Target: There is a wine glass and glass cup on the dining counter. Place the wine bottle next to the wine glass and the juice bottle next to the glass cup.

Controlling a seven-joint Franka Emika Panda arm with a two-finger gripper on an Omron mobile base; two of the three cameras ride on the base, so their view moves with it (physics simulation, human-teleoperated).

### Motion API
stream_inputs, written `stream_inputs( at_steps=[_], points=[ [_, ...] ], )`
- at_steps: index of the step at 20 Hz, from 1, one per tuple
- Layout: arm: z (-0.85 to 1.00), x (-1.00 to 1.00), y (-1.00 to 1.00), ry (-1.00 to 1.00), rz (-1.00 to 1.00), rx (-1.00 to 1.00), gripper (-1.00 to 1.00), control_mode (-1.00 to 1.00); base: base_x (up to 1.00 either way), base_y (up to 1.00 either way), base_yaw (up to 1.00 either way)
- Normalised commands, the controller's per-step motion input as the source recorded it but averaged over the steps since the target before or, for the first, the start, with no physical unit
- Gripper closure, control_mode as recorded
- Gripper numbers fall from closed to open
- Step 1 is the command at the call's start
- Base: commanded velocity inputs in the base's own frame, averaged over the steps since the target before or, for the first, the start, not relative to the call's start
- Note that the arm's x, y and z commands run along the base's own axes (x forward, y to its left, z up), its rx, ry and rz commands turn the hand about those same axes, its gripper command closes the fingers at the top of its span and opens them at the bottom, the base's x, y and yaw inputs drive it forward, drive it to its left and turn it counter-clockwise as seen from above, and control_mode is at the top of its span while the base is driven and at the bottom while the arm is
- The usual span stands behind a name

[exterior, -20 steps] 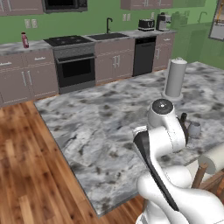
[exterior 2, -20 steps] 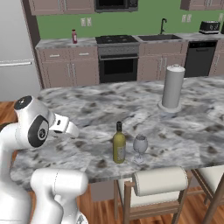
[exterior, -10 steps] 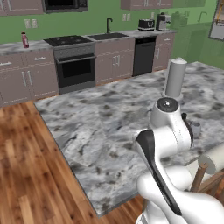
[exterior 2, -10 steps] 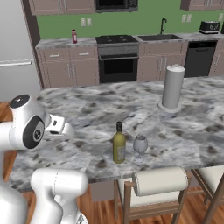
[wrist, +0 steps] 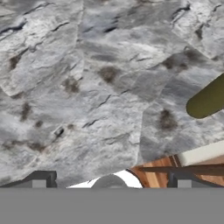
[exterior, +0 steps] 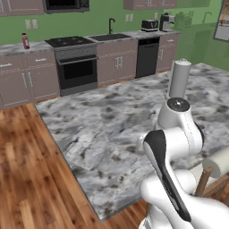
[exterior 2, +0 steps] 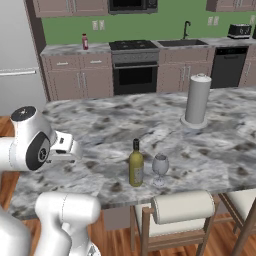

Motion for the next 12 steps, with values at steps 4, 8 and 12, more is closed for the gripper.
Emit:
stream_inputs(
  at_steps=[4,8,12],
  points=[
    [0.01,-0.23,0.0,-0.01,0.0,0.02,-1.0,-1.0,0.0,0.0,0.0],
    [0.0,-0.18,0.0,0.0,0.0,0.0,-1.0,-1.0,0.0,0.0,0.0],
    [0.0,0.0,0.0,0.0,0.0,0.0,-1.0,-1.0,0.0,0.0,0.0]
  ],
)
